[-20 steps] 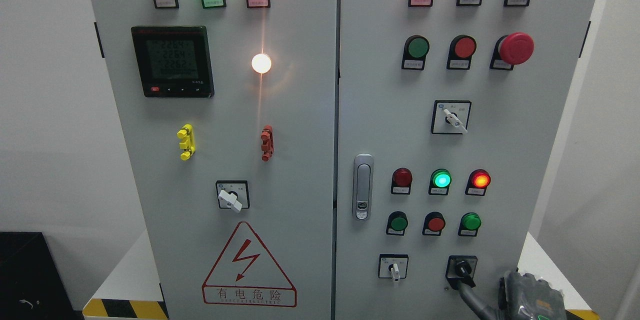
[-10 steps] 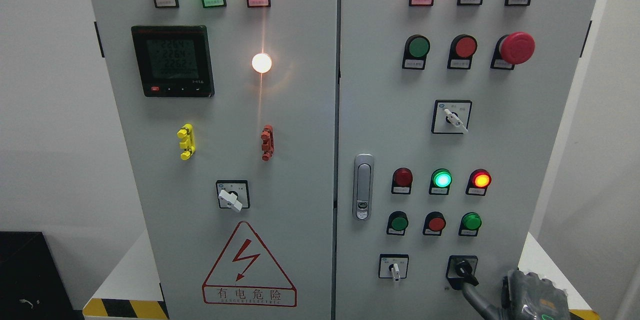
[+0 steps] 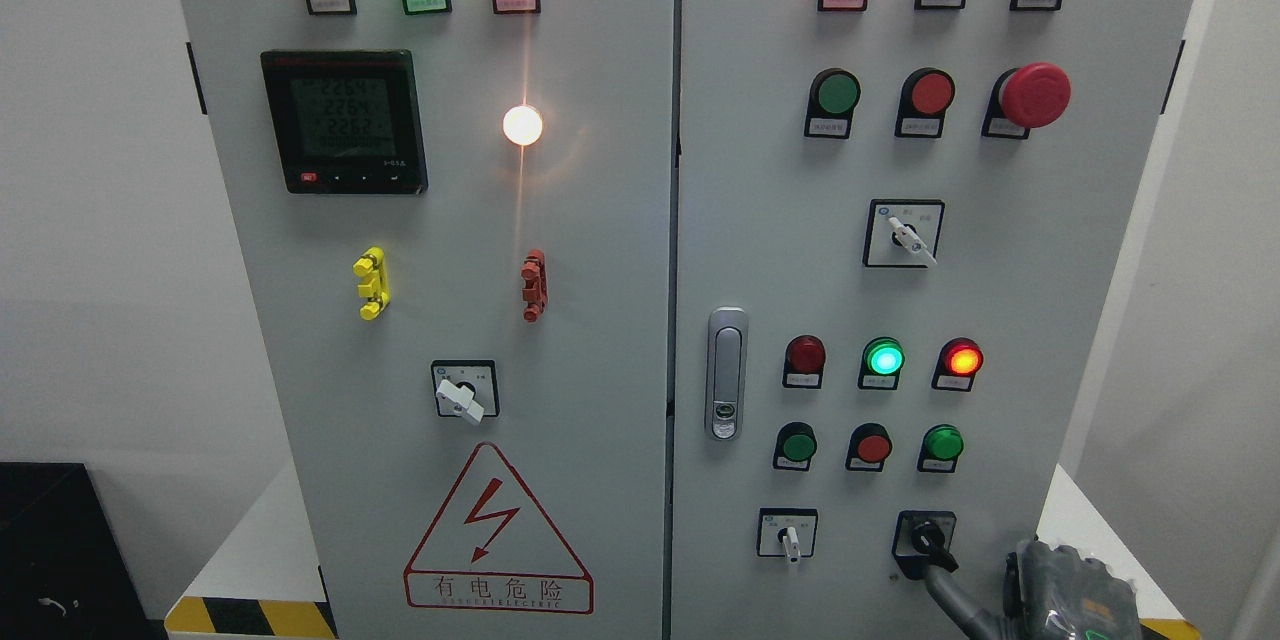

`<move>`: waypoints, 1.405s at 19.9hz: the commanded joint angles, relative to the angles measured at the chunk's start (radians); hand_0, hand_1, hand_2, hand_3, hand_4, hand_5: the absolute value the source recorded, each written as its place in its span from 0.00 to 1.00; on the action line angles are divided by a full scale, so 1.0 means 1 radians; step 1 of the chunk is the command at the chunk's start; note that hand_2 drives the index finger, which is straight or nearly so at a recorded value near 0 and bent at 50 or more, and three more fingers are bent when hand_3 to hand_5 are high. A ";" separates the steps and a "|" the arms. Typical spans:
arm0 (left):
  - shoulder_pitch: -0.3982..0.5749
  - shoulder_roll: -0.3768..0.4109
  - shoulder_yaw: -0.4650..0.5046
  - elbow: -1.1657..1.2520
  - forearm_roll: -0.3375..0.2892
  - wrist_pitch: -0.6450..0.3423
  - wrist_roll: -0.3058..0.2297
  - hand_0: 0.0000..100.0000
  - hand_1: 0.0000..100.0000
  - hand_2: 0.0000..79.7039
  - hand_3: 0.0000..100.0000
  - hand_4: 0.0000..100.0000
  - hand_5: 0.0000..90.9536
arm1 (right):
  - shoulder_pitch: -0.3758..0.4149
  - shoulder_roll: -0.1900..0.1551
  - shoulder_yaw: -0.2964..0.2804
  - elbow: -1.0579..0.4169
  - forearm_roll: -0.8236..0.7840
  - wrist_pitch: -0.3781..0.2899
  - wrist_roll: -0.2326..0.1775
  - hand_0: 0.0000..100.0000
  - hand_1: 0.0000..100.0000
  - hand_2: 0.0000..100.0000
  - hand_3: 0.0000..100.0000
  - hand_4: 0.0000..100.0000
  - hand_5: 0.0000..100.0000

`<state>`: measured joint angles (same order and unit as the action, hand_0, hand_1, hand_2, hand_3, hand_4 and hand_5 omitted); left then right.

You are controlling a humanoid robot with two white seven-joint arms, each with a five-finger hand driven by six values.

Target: Flip black knob to close circuit

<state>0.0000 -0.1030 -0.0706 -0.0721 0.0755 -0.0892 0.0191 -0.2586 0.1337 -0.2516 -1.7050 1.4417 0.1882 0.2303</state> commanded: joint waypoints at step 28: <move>0.006 0.000 0.000 0.000 0.001 0.000 0.001 0.12 0.56 0.00 0.00 0.00 0.00 | 0.153 0.000 0.167 -0.126 -0.262 -0.041 -0.094 0.00 0.00 0.86 1.00 0.90 0.90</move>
<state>0.0000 -0.1030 -0.0706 -0.0720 0.0754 -0.0893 0.0191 -0.1493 0.1345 -0.1763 -1.7648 1.2719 0.1558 0.1545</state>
